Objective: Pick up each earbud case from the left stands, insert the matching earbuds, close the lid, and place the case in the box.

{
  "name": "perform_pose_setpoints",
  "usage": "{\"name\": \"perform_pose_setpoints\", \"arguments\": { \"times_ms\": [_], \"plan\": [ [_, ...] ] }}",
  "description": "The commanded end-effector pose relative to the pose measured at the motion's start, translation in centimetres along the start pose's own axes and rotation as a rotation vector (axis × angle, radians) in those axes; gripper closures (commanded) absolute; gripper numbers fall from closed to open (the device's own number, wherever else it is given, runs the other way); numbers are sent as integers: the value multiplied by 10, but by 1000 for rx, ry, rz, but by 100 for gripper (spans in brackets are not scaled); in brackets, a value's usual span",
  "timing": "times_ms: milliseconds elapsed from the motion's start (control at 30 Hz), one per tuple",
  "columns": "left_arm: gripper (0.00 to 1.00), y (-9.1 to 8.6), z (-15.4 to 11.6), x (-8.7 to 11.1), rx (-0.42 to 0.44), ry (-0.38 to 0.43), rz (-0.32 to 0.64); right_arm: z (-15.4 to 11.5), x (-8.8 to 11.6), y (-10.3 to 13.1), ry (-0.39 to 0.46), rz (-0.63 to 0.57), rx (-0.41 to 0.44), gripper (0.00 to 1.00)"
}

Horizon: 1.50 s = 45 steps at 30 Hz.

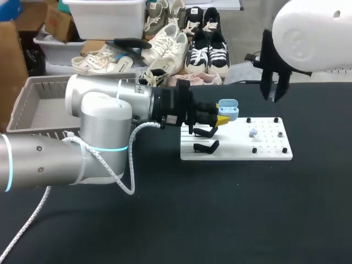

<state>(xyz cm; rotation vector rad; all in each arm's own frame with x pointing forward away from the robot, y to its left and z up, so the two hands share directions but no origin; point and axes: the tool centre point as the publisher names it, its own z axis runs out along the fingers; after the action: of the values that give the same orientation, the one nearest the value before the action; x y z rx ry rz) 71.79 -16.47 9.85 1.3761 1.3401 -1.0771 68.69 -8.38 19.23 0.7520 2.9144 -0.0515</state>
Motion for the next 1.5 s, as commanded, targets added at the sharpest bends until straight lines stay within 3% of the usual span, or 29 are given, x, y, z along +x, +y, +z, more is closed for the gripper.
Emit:
{"name": "perform_pose_setpoints", "arguments": {
  "times_ms": [33, 267, 600, 1067, 1500],
  "plan": [
    [100, -2, 0, 0, -5, -1, 1, -9, 11, 15, -25, -31, -8, 100],
    [100, -2, 0, 0, -5, -1, 1, -8, 15, 49, -24, -94, 29, 100],
    [100, -2, 0, 0, -5, -1, 1, -1, 21, 71, -10, -121, -7, 100],
    [100, -2, 0, 0, -5, -1, 1, 21, 33, 75, 31, -101, -22, 100],
    [100, -2, 0, 0, -5, -1, 1, 30, 30, 76, 29, -104, 0, 100]
  ]
}}
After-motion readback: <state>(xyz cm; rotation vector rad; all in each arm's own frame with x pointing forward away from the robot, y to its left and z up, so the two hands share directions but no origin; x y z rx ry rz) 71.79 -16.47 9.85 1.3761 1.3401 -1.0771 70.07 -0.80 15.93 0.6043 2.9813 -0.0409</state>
